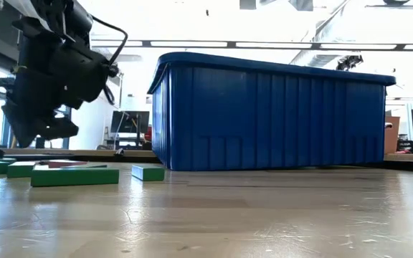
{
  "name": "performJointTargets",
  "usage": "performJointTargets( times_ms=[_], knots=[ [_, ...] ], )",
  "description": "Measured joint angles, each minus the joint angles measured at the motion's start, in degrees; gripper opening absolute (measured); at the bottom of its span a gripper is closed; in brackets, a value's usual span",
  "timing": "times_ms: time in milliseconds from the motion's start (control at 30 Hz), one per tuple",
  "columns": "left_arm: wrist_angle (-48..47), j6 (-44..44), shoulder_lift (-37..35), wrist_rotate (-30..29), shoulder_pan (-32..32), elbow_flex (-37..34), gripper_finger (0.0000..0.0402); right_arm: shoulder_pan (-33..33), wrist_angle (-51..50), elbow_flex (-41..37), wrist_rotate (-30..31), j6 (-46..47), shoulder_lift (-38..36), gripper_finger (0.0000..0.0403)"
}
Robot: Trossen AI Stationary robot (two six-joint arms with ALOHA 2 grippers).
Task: Sort blocks
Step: Move the blocks to the center of the table
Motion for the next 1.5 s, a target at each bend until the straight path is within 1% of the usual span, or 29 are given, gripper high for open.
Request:
performJointTargets(
  times_ms=[100,267,400,533,633,833,1033,1267,1367,1500],
  knots=[
    [-0.19,0.91,0.03,1.69,-0.03,-1.36,0.0000,0.00,0.00,0.00,0.00,0.00,0.00,0.0204],
    [0.36,1.84,1.08,2.39,0.00,-1.23,0.0000,0.02,-0.01,0.00,-0.01,0.02,0.00,0.0204],
    [0.62,3.09,3.58,3.59,0.10,-1.23,0.0000,0.02,0.00,0.00,-0.02,0.02,0.00,0.0204],
    [0.57,5.86,6.74,5.60,1.60,-1.23,0.0000,0.02,-0.02,0.00,-0.02,0.02,0.00,0.0204],
    [0.69,7.48,8.36,5.80,3.00,-1.55,0.0000,0.02,-0.01,0.00,-0.02,0.03,0.00,0.0204],
    [1.60,11.43,9.44,7.00,4.86,-3.28,0.0000,0.04,-0.53,0.00,-0.02,0.04,0.00,0.0204],
    [2.51,11.39,8.10,9.06,1.25,-1.43,0.0000,0.04,-0.68,0.00,-0.02,0.03,0.02,0.0204],
    [5.48,10.28,7.80,11.79,-6.68,6.22,0.0000,0.04,-0.68,0.00,-0.02,0.04,0.02,0.0204],
    [9.49,10.05,7.79,11.63,-9.84,8.95,0.0000,0.04,-0.68,0.00,-0.02,0.04,0.00,0.0204],
    [20.35,10.51,7.56,8.55,-12.43,10.82,0.0000,0.04,-0.68,0.00,-0.02,0.04,0.01,0.0204]
  ],
)
